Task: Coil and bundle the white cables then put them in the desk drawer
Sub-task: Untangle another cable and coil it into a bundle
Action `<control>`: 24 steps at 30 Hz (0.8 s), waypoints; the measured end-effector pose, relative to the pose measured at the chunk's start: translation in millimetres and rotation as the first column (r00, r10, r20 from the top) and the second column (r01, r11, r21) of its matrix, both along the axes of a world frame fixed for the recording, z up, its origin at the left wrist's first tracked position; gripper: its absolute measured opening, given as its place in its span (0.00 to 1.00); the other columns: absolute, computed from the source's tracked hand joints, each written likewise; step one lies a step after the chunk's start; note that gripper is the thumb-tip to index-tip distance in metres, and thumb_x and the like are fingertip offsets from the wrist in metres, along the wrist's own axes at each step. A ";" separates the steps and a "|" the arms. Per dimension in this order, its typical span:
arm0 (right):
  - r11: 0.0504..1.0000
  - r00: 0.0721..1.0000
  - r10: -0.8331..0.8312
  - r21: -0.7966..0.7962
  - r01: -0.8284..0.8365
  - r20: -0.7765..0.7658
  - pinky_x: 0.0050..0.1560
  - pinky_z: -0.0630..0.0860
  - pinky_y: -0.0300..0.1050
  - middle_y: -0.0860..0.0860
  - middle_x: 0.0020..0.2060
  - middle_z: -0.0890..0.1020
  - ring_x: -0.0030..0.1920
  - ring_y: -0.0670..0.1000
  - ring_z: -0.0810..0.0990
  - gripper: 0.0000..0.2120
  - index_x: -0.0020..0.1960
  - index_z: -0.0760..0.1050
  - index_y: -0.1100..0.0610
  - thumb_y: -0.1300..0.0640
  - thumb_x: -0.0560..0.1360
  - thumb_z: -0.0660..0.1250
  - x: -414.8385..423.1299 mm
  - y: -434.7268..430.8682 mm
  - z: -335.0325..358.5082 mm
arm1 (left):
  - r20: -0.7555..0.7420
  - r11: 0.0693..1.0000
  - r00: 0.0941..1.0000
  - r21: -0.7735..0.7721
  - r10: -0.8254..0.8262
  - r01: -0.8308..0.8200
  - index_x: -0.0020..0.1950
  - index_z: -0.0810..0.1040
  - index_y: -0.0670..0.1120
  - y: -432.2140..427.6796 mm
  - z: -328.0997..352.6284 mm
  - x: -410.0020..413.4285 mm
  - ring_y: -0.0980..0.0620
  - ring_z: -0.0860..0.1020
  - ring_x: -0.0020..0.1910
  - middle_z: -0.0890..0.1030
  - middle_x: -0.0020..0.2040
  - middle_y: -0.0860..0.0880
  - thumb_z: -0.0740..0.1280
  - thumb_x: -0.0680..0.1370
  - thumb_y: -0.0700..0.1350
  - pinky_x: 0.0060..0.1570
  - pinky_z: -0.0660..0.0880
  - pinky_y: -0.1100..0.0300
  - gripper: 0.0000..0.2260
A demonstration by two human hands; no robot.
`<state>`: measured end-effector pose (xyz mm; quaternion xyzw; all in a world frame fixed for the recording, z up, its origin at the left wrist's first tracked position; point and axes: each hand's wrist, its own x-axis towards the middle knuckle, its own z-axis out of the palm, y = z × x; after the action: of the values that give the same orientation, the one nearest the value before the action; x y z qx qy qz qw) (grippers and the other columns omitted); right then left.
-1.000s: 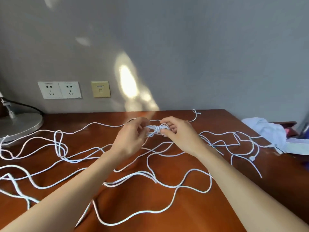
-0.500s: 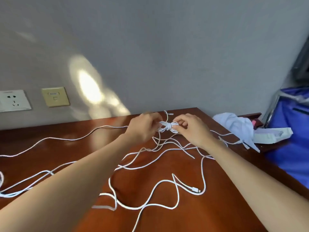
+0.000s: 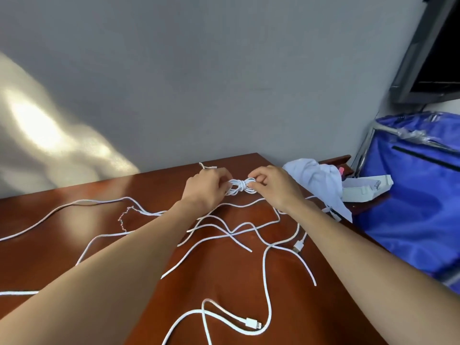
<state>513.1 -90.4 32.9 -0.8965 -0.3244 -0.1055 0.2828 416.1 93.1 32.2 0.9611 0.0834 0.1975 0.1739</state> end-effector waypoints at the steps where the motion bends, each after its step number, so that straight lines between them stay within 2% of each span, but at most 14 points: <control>1: 1.000 1.000 -0.011 0.002 0.011 -0.010 0.48 0.81 0.46 0.46 0.49 0.83 0.48 0.48 0.81 0.08 0.58 0.83 0.46 0.50 0.79 0.73 4.4 0.1 -1.0 | -0.001 1.000 1.000 -0.007 0.005 -0.005 0.59 0.81 0.56 -0.8 -1.1 5.1 0.46 0.81 0.54 0.84 0.54 0.53 0.64 0.83 0.51 0.53 0.76 0.52 0.08; 3: 1.000 0.999 -0.028 -0.012 0.028 -0.017 0.48 0.80 0.45 0.45 0.49 0.83 0.48 0.48 0.81 0.08 0.58 0.83 0.47 0.50 0.79 0.73 13.0 0.7 -2.0 | -0.010 1.000 1.000 -0.027 0.015 -0.015 0.60 0.81 0.55 -2.3 -4.2 15.7 0.45 0.81 0.55 0.84 0.55 0.51 0.64 0.83 0.51 0.56 0.77 0.48 0.08; 9: 0.997 0.997 -0.068 -0.024 0.067 -0.045 0.50 0.79 0.45 0.45 0.49 0.82 0.49 0.48 0.81 0.08 0.59 0.83 0.47 0.52 0.79 0.72 34.3 3.0 -2.3 | -0.010 0.999 1.000 -0.052 -0.004 0.004 0.62 0.81 0.54 -5.4 -10.6 40.5 0.46 0.79 0.59 0.82 0.60 0.51 0.63 0.84 0.49 0.57 0.77 0.49 0.10; 14: 0.994 0.992 -0.103 0.030 0.106 -0.079 0.54 0.80 0.47 0.48 0.51 0.83 0.51 0.51 0.82 0.10 0.61 0.82 0.50 0.55 0.79 0.72 46.2 9.1 -4.6 | -0.010 1.000 1.000 -0.012 -0.026 0.026 0.71 0.76 0.52 -8.7 -14.9 49.0 0.45 0.78 0.62 0.78 0.65 0.50 0.60 0.85 0.47 0.56 0.76 0.50 0.15; 18: 0.996 0.991 -0.088 0.022 0.090 -0.102 0.57 0.80 0.47 0.50 0.58 0.83 0.56 0.52 0.82 0.17 0.67 0.79 0.50 0.57 0.79 0.73 48.9 10.5 -8.8 | -0.039 0.998 0.998 -0.037 -0.047 0.046 0.77 0.69 0.51 -10.9 -17.3 46.7 0.43 0.77 0.64 0.77 0.66 0.48 0.63 0.83 0.46 0.57 0.74 0.50 0.21; 21: 0.996 0.988 -0.080 0.014 0.082 -0.136 0.62 0.79 0.51 0.50 0.62 0.81 0.61 0.53 0.80 0.24 0.72 0.75 0.48 0.58 0.78 0.73 47.3 6.9 -8.4 | -0.066 0.998 0.997 -0.038 -0.049 0.046 0.77 0.67 0.51 -12.2 -15.4 43.6 0.44 0.76 0.66 0.76 0.67 0.48 0.63 0.84 0.47 0.59 0.73 0.50 0.21; 24: 0.997 0.984 -0.078 -0.006 0.078 -0.163 0.63 0.79 0.52 0.49 0.63 0.80 0.62 0.52 0.79 0.25 0.73 0.73 0.47 0.58 0.78 0.73 42.1 0.1 -7.3 | -0.121 0.998 0.991 -0.001 -0.059 0.060 0.77 0.66 0.51 -15.5 -12.3 37.4 0.44 0.74 0.67 0.74 0.68 0.48 0.63 0.84 0.47 0.61 0.72 0.50 0.21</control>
<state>555.3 -90.3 25.5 -0.9141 -0.2647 -0.0430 0.3042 453.5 77.6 19.9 0.9736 0.0648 0.1340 0.1731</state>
